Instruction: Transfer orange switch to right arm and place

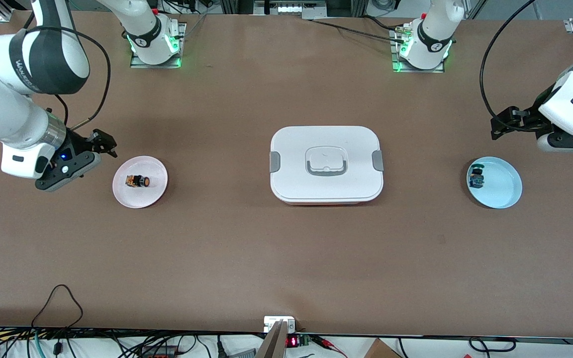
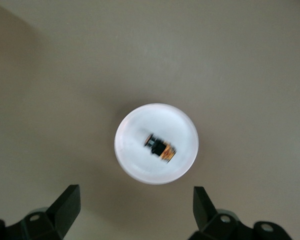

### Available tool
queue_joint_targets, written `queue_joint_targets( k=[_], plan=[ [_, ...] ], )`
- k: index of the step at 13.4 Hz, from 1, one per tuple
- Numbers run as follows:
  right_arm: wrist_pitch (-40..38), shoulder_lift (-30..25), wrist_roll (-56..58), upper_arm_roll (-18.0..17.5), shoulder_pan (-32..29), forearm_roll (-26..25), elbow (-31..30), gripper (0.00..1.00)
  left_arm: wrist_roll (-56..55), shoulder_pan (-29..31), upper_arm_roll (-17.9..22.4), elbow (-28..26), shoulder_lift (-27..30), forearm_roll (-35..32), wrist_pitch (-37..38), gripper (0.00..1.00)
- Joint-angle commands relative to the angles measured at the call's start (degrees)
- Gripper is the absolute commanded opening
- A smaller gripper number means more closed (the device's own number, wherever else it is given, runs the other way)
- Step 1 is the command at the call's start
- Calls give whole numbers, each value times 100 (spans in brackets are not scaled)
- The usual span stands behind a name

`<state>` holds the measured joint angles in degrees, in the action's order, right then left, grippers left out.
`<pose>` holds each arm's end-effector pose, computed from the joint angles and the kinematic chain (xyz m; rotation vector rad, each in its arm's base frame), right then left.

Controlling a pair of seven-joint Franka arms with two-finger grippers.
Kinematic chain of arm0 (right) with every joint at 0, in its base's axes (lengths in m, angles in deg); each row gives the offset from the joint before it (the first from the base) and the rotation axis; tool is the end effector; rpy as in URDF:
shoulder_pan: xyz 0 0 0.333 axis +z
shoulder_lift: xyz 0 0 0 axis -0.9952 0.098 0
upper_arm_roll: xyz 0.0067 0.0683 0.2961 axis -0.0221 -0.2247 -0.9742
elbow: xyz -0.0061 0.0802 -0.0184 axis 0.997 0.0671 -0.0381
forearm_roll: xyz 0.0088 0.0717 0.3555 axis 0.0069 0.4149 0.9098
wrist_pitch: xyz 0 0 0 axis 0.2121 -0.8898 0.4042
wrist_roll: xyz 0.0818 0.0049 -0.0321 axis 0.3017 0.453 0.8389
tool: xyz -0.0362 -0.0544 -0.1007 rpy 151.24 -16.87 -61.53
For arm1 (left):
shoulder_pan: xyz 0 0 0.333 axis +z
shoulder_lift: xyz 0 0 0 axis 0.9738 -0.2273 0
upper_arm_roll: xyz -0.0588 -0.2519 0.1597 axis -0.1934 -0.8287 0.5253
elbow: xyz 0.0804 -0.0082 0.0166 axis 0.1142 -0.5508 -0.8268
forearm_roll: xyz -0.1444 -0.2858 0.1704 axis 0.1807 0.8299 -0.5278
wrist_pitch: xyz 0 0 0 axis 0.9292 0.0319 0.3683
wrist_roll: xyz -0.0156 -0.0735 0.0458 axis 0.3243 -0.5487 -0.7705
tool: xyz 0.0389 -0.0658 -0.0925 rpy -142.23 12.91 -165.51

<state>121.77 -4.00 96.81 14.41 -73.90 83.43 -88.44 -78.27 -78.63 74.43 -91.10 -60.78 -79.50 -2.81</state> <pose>0.5643 0.0614 0.4561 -3.0259 -0.7542 0.1280 0.5368 -0.0301 0.5658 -3.1060 0.0200 0.0528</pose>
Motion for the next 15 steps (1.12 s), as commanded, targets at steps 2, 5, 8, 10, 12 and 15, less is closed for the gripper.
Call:
queue_joint_targets(
  k=[2,5,8,10,12,15],
  plan=[
    [-1214,-35,-1496,-12,43,67,541,100,-38,-69,32,43,71,48,84,100],
    [-1586,-26,-1587,5,8,-11,981,100,-38,-96,23,43,71,-30,84,100],
    [-1228,-9,-1604,137,-421,23,1193,100,-38,-105,23,61,62,-40,84,100],
    [-472,0,-1656,137,-607,32,1193,100,-38,-96,23,61,62,-40,84,100],
    [-487,-17,-2006,155,-634,6,1254,100,-38,-96,23,70,62,-40,84,100],
    [-252,-411,-2105,181,-722,-56,511,100,-38,-79,40,61,62,-31,93,100]
  ],
)
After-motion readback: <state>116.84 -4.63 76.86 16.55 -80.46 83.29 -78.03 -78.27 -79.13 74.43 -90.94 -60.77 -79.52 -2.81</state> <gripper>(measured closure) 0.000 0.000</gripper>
